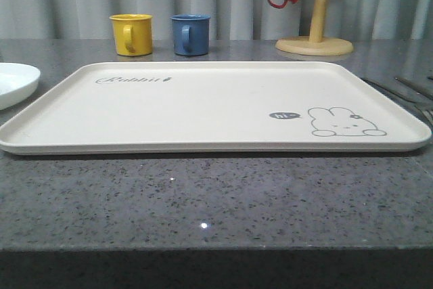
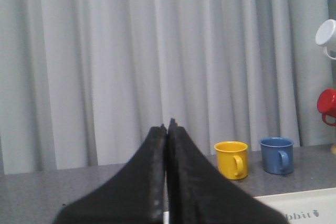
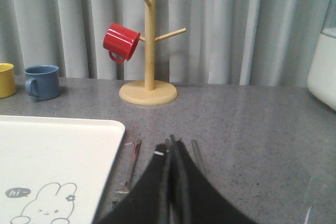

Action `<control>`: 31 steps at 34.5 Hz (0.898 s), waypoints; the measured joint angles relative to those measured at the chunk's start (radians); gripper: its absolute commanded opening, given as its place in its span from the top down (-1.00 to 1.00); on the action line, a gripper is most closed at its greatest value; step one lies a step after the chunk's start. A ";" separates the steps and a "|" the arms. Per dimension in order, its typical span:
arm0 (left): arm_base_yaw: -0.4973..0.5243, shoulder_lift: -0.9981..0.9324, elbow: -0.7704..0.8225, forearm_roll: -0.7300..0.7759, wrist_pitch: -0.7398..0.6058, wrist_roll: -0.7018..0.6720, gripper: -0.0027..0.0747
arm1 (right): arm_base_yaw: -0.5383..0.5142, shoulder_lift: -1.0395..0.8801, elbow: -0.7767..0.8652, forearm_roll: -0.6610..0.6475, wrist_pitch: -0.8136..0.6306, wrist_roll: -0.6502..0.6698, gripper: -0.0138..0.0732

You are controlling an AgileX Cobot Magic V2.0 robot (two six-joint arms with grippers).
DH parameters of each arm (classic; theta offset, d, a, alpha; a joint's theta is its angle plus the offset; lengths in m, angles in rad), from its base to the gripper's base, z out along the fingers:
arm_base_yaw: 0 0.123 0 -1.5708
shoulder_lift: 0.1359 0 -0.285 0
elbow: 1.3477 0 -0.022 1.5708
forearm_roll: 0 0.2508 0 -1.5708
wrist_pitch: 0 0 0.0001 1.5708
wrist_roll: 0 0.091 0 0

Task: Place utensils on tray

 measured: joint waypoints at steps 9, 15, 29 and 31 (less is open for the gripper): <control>0.000 0.303 -0.150 0.030 0.158 0.000 0.98 | 0.000 0.288 -0.198 0.001 0.077 0.000 0.84; 0.000 0.329 -0.152 0.030 0.156 0.000 0.82 | 0.000 0.324 -0.200 0.001 0.083 0.000 0.63; 0.000 0.329 -0.155 0.022 0.154 0.000 -0.68 | 0.000 0.324 -0.200 0.001 0.083 0.000 -0.75; 0.000 0.329 -0.155 0.012 0.154 0.000 -0.65 | 0.000 0.324 -0.200 0.001 0.083 0.000 -0.75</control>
